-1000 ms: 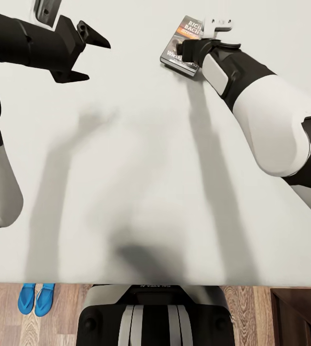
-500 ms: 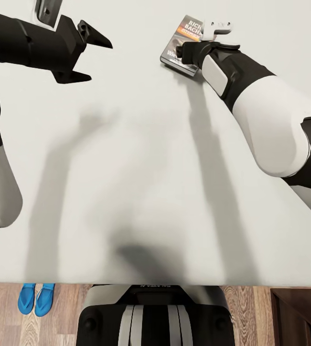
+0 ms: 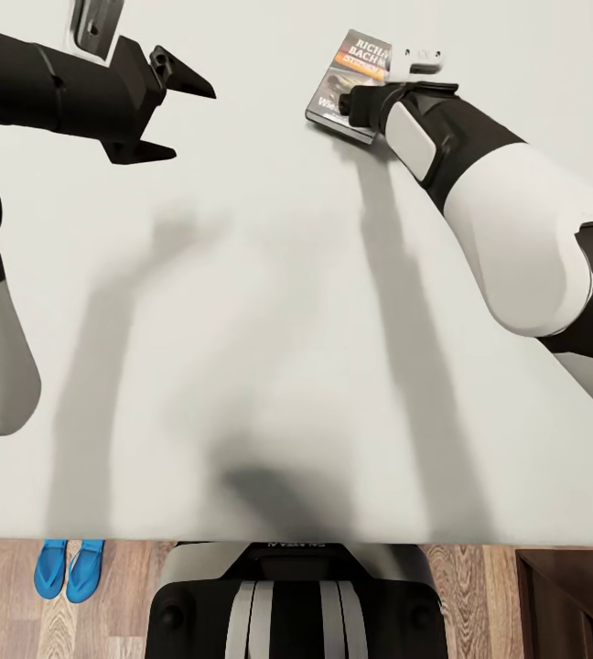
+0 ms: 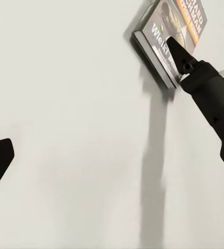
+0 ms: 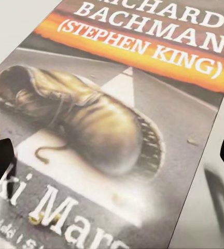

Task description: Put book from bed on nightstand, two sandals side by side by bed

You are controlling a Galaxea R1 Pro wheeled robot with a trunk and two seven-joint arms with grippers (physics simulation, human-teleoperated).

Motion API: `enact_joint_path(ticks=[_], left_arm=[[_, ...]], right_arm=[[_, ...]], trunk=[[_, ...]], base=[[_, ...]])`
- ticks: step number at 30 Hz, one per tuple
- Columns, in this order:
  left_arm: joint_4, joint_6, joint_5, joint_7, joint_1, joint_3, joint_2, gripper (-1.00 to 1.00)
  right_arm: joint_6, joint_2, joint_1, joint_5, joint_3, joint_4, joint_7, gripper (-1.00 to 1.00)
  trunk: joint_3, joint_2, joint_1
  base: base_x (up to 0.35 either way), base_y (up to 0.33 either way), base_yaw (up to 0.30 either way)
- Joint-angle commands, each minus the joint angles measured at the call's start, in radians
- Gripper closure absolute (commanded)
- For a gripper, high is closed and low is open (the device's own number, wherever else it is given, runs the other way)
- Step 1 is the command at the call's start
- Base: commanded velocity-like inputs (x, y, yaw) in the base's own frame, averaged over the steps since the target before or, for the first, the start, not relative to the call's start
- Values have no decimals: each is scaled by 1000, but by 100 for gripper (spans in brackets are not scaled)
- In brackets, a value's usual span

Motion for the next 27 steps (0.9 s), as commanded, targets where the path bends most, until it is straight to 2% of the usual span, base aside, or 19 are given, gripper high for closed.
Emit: enact_joint_path(ticks=[1, 12, 27], left_arm=[[-1, 7, 8, 10, -1, 0, 1, -100], [-7, 10, 4, 2, 6, 2, 2, -100], [-10, 10, 4, 0, 7, 1, 2, -100]], right_arm=[[6, 1, 0, 0, 0, 33, -5, -100], [17, 1, -2, -1, -7, 32, -11, -100], [17, 1, -9, -1, -7, 25, -13, -100]], trunk=[[0, 0, 0], [0, 0, 0], [0, 0, 0]], base=[[0, 0, 0], [-14, -2, 0], [-223, -68, 0]])
